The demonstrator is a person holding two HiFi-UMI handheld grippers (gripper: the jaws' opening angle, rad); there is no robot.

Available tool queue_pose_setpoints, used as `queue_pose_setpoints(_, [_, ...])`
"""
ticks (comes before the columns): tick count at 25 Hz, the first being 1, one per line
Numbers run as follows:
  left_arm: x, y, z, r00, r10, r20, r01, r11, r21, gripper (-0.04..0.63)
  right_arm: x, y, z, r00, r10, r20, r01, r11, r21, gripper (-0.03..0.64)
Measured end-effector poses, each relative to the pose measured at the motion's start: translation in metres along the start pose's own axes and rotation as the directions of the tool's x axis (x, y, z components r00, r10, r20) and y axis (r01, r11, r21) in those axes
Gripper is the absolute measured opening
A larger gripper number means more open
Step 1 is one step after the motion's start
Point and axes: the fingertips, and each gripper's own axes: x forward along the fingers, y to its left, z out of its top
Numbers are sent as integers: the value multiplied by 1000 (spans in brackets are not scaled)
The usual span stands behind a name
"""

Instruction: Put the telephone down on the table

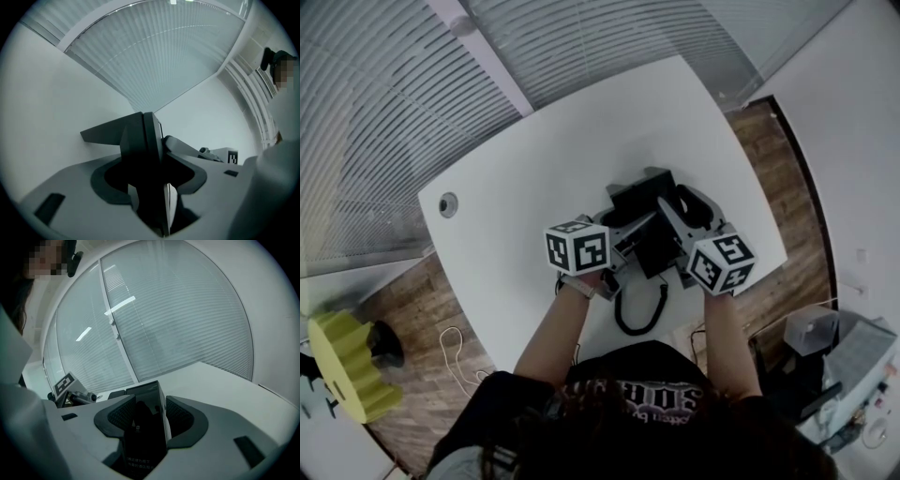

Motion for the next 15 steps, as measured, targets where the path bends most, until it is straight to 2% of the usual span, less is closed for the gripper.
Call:
queue_pose_setpoints(4, [-2,-2,1,999,-41,5,41,999,-28,212,-1,-1,-1,1000,0,1,0,1000,6,216])
queue_pose_setpoints(9, [-2,-3,1,999,-46,2,46,999,-21,232,-4,-3,-2,1000,-14,2,14,1000,6,216])
queue_pose_setpoints(15, [-19,5,4,1000,22,0,-22,999,38,281,-12,-1,1,1000,-23,13,23,1000,4,218])
